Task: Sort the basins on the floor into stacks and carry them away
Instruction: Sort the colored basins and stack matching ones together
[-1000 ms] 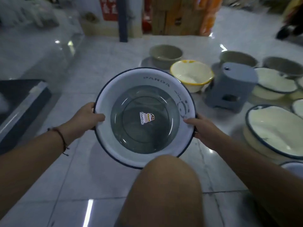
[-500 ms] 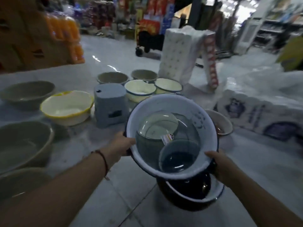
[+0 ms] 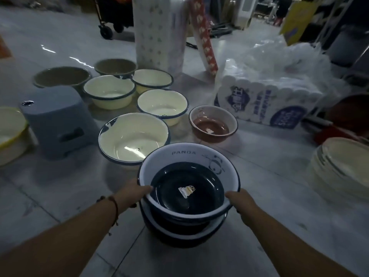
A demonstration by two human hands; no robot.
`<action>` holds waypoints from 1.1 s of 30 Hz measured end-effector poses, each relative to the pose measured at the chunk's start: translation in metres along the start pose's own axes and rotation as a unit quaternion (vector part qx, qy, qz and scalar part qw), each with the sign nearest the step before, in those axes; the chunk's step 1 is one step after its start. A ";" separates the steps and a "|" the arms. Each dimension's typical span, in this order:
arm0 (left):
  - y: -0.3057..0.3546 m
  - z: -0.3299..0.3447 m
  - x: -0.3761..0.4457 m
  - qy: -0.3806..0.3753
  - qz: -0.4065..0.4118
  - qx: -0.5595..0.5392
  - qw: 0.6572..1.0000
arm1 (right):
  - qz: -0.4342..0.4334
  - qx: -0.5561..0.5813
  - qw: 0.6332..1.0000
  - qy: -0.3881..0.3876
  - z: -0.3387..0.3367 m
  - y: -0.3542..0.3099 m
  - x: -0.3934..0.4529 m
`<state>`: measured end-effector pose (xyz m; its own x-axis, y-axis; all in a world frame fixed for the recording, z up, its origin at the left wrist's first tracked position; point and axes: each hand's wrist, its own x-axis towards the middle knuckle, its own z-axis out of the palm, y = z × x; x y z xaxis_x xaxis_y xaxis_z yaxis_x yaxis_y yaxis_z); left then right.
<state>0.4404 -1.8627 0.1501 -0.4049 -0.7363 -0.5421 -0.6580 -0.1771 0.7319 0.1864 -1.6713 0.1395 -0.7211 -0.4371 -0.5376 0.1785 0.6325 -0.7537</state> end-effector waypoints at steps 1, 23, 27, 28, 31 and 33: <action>-0.004 0.003 0.002 -0.007 0.011 0.033 0.999 | 0.002 -0.021 1.000 -0.001 0.002 0.009 0.006; 0.038 0.008 -0.065 -0.016 0.195 0.526 0.828 | -0.197 -0.388 0.900 -0.005 -0.007 -0.018 -0.069; 0.045 0.005 -0.072 0.013 0.238 0.502 0.831 | -0.245 -0.502 0.829 0.008 -0.004 -0.038 -0.082; 0.043 0.004 -0.069 0.020 0.247 0.501 0.829 | -0.251 -0.516 0.819 0.008 -0.003 -0.044 -0.082; 0.033 0.002 -0.047 0.015 0.255 0.513 0.820 | -0.249 -0.539 0.805 0.003 0.005 -0.061 -0.065; 0.034 0.002 -0.017 0.015 0.264 0.524 0.810 | -0.245 -0.539 0.806 0.001 0.014 -0.072 -0.038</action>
<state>0.4238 -1.8548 0.1839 -0.8003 -0.5465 -0.2467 -0.5817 0.8074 0.0984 0.2099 -1.7093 0.2091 -0.5289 -0.8031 -0.2743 -0.8128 0.5724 -0.1087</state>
